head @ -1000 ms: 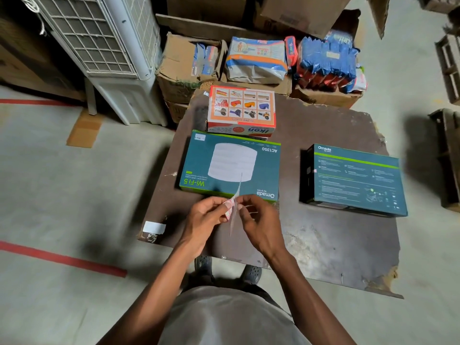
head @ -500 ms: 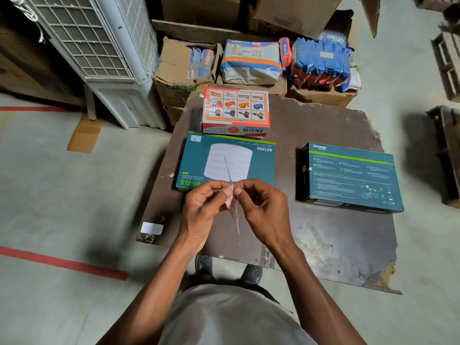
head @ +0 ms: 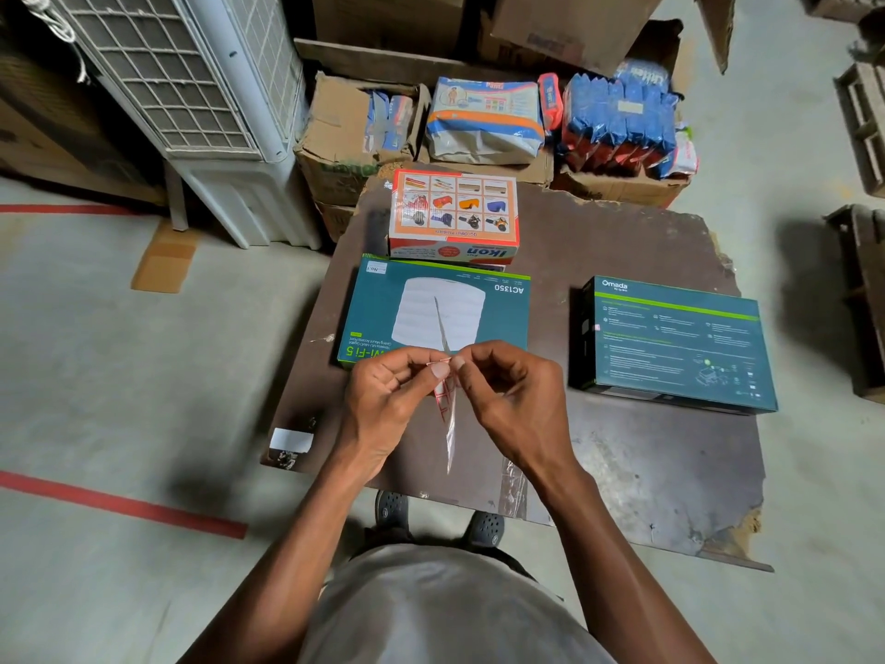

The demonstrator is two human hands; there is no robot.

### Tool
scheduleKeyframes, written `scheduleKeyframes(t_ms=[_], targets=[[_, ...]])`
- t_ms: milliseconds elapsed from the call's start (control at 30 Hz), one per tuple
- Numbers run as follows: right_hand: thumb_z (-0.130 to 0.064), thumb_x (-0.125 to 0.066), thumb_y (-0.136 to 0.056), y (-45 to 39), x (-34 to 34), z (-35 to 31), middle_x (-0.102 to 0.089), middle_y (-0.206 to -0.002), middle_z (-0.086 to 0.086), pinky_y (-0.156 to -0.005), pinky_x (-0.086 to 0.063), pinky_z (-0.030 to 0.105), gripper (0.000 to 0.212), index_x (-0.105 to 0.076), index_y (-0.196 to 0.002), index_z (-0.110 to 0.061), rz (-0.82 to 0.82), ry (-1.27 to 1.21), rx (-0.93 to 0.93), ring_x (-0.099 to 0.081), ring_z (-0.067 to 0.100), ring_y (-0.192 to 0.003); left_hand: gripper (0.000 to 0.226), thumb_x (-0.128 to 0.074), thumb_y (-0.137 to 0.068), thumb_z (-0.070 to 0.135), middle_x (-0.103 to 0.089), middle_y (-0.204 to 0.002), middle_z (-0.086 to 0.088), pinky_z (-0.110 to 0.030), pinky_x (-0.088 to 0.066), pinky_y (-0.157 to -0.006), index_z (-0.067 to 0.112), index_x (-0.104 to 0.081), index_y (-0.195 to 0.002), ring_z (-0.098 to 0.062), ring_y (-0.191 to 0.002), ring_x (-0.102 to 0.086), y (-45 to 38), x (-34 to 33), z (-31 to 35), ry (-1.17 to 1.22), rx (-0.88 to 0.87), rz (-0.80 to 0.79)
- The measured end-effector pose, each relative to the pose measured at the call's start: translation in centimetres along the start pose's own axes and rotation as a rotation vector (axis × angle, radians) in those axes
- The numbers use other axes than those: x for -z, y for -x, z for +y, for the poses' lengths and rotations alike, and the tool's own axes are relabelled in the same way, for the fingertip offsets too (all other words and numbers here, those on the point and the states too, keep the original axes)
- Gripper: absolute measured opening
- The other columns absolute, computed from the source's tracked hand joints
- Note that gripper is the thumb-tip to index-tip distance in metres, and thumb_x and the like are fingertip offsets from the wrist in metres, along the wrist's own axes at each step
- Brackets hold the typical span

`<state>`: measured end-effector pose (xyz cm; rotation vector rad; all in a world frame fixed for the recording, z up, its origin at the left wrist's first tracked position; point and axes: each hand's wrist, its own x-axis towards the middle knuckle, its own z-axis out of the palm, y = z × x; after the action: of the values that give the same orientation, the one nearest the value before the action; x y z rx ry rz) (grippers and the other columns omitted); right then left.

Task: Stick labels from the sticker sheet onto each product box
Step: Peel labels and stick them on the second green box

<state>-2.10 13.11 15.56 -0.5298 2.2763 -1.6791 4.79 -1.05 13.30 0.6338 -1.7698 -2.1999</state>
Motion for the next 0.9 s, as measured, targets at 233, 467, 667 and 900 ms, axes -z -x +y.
scheduleKeyframes(t_ms=[233,467,667,900], targets=[[-0.01,-0.069,-0.097,-0.5,-0.1,0.1,-0.078,-0.087,-0.008,-0.08,-0.062,0.04,0.012,-0.079,-0.1,-0.015,-0.072,-0.084,-0.041,-0.073,0.013,-0.08,0.013,-0.067,-0.084,0.012,-0.074,-0.084,-0.008,-0.023,-0.056,-0.074,0.016,-0.08,-0.084,-0.016,-0.078,-0.07,-0.2,-0.7,0.6,0.273,0.121,-0.005],[-0.013,-0.076,-0.092,-1.0,0.1,0.2,-0.08,-0.096,-0.006,-0.083,-0.062,0.048,0.015,-0.08,-0.107,-0.015,-0.114,-0.087,-0.021,-0.075,0.018,-0.089,0.017,-0.062,-0.086,0.012,-0.072,-0.088,-0.004,-0.023,-0.055,-0.082,0.017,-0.078,-0.086,-0.014,-0.084,-0.065,-0.5,-0.6,1.0,0.359,0.142,-0.026],[-0.017,-0.081,-0.089,-1.3,-0.1,0.2,-0.08,-0.094,-0.005,-0.084,-0.063,0.048,0.014,-0.08,-0.103,-0.016,-0.092,-0.111,-0.04,-0.076,0.018,-0.087,0.011,-0.063,-0.085,0.012,-0.07,-0.086,-0.004,-0.024,-0.052,-0.083,0.014,-0.073,-0.09,-0.015,-0.084,-0.063,-0.8,-0.6,0.8,0.321,0.129,-0.017],[-0.014,-0.079,-0.091,-1.5,-0.2,0.6,-0.081,-0.095,-0.003,-0.083,-0.064,0.047,0.014,-0.082,-0.104,-0.012,-0.073,-0.129,-0.038,-0.078,0.017,-0.087,0.015,-0.074,-0.076,0.032,-0.073,-0.086,0.001,-0.021,-0.054,-0.079,0.023,-0.079,-0.088,-0.012,-0.082,-0.064,-1.3,-0.4,1.1,0.191,0.063,-0.026]])
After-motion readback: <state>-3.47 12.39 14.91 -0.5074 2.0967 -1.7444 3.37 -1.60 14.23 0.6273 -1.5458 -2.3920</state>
